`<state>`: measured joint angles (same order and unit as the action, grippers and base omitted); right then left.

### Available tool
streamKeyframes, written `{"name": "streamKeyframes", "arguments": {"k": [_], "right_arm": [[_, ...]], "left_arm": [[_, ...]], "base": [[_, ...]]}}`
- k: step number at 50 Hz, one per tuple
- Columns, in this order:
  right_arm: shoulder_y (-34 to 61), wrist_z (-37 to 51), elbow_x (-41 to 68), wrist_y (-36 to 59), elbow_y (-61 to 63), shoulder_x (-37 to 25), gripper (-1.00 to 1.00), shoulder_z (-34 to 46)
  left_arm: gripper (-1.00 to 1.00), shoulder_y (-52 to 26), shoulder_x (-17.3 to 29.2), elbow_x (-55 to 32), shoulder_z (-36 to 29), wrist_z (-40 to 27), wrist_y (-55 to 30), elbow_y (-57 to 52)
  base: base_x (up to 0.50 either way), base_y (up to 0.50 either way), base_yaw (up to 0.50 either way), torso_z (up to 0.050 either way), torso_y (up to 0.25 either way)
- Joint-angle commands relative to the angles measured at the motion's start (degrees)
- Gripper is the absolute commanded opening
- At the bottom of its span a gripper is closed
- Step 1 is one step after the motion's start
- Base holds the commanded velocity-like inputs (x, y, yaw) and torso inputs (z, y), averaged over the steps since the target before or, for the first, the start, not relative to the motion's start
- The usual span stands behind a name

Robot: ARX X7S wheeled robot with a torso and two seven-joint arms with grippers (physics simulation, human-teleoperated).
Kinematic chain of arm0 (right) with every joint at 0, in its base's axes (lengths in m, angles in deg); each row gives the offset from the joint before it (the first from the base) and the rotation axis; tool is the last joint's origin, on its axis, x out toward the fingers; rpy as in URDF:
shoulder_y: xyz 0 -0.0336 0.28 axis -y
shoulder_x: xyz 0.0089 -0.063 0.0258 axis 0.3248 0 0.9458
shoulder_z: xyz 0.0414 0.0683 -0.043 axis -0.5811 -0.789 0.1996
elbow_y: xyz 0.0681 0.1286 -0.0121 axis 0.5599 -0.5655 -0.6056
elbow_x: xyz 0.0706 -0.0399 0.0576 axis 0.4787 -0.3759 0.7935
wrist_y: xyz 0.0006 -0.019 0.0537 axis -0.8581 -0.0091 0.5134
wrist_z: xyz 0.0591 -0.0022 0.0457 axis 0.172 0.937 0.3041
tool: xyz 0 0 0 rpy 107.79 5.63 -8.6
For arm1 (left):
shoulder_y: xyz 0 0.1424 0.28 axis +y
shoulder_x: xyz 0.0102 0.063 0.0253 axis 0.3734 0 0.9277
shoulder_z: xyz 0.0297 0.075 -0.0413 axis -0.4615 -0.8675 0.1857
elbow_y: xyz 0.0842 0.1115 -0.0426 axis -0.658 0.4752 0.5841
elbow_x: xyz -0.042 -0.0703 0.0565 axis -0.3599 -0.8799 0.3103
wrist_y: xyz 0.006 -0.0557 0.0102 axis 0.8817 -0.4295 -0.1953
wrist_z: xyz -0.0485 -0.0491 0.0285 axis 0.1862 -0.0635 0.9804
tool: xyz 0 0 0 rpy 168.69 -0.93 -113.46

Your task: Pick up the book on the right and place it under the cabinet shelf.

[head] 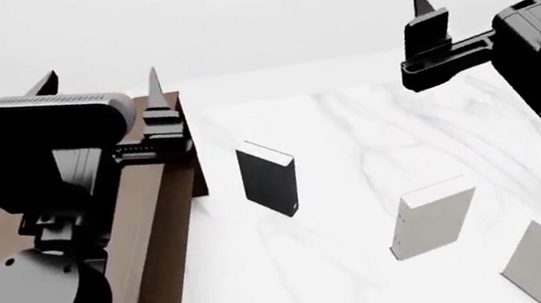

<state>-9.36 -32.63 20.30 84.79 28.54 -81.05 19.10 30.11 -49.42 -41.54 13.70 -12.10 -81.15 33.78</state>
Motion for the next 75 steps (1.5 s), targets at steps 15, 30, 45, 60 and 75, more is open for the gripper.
{"name": "streamKeyframes", "arguments": {"k": [15,30,45,60,75], "right_arm": [[12.9,2.1,23.7,1.1,-23.3,-25.7,1.0,21.7],[5.5,-10.9,14.6,-2.2,-24.0,-33.3,1.0,32.8],[0.8,-14.8,9.3,-5.5,-25.4,-35.7,1.0,38.7],[-2.3,-15.9,5.3,-8.6,-26.9,-36.4,1.0,42.1],[-5.9,-16.9,3.8,-12.2,-28.4,-36.5,1.0,43.8]], "left_arm": [[1.0,0.6,-0.1,-2.5,0.7,0.0,-0.8,-1.7],[1.0,0.8,0.9,-2.3,0.0,-0.6,0.1,-0.9],[1.0,0.8,1.9,-2.3,-0.3,-1.3,-0.2,-1.0],[1.0,0.7,2.3,-2.6,-1.0,-1.9,-0.6,-1.1],[1.0,0.5,2.6,-2.9,-1.7,-2.5,-0.8,-1.2]], "base": [[0.0,0.0,0.0,0.0,0.0],[0.0,0.0,0.0,0.0,0.0],[0.0,0.0,0.0,0.0,0.0],[0.0,0.0,0.0,0.0,0.0],[0.0,0.0,0.0,0.0,0.0]]}}
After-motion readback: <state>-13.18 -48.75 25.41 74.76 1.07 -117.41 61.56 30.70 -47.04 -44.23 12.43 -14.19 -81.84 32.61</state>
